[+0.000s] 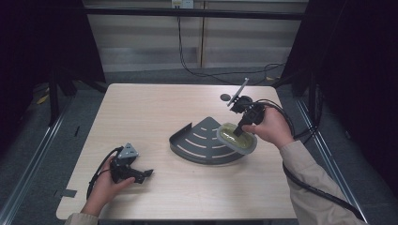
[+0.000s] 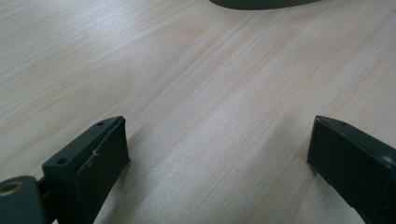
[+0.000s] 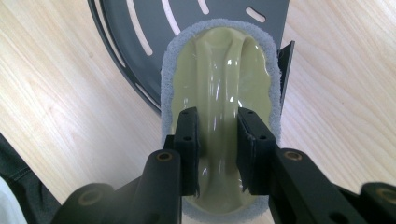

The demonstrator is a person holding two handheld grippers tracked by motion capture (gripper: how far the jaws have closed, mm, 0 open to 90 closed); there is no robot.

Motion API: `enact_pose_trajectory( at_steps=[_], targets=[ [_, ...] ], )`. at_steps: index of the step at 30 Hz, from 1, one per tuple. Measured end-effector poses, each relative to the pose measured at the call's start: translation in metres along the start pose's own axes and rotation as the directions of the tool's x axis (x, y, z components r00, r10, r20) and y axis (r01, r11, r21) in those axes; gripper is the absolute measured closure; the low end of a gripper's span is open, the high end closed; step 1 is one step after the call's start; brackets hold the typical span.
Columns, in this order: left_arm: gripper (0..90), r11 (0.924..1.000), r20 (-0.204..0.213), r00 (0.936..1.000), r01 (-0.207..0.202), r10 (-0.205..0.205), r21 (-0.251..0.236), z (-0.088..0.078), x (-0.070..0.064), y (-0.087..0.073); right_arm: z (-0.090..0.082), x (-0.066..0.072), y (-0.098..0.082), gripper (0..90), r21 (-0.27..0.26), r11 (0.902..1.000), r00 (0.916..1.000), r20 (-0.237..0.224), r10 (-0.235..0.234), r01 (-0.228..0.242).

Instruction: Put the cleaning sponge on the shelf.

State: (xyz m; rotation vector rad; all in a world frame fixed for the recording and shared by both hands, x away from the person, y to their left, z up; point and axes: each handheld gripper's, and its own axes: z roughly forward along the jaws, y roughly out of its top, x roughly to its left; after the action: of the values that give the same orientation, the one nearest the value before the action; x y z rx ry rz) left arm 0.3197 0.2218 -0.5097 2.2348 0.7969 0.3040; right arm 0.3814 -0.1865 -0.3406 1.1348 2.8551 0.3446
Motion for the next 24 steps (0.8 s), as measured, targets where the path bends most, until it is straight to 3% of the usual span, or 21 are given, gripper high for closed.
enact_pose_trajectory(
  at_steps=[10,24],
  targets=[
    [4.6,1.0,-0.001,1.0,-0.001,0.001,0.0,0.0,0.0,0.0,0.005,-0.001,0.008,71.5,-0.01,0.9999,0.9999,0.016,0.0,0.0],
    [4.4,1.0,-0.003,1.0,-0.001,0.001,0.0,0.0,0.0,0.0,0.013,-0.008,0.014,71.5,-0.013,0.9991,0.999,0.018,0.041,-0.04]
  ],
)
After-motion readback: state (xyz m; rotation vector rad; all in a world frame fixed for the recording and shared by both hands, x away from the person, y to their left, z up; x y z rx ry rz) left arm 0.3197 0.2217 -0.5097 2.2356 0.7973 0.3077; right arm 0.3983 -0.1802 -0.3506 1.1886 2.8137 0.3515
